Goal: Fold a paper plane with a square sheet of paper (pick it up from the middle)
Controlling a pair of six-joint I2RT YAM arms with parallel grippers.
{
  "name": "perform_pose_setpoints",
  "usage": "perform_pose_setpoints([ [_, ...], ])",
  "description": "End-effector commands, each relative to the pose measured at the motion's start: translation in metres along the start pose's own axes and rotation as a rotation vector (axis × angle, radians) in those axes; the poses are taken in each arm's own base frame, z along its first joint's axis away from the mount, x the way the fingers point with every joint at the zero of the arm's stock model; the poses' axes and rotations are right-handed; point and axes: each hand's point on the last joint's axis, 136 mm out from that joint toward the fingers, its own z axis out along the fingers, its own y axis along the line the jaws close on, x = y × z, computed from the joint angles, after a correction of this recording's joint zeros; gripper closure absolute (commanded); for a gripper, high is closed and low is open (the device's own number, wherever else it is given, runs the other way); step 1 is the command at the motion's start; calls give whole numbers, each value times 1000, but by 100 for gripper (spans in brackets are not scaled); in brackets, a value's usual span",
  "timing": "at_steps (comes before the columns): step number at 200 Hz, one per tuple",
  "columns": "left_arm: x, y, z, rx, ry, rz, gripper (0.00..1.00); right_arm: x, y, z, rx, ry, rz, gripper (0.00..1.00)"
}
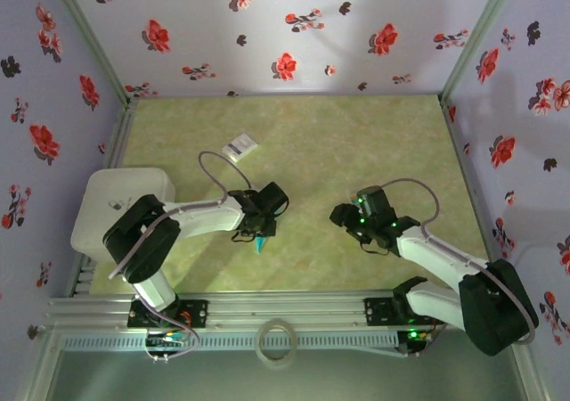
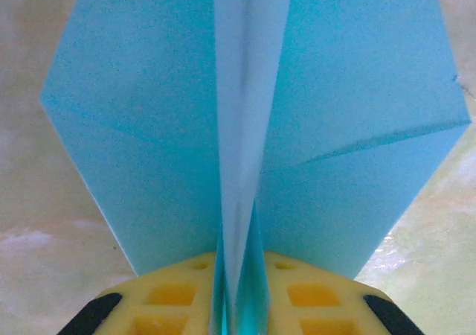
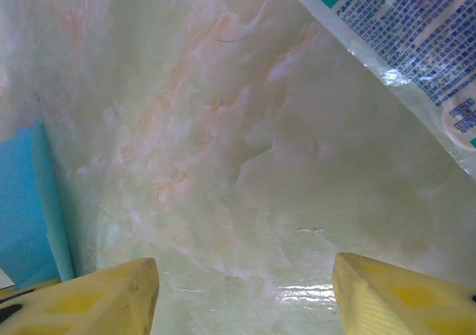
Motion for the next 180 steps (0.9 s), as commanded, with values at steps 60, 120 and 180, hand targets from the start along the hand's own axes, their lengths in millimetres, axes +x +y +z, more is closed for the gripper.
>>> perform_pose_setpoints([
  [60,8,-6,11,-11,33,-19,78,3,-4,2,-1,11,13,36],
  [120,12,-7,16,-20,47,-33,75,3,-5,0,2,7,13,36],
  [180,9,-10,17,-21,47,-45,72,2,-6,-2,5,0,12,36],
])
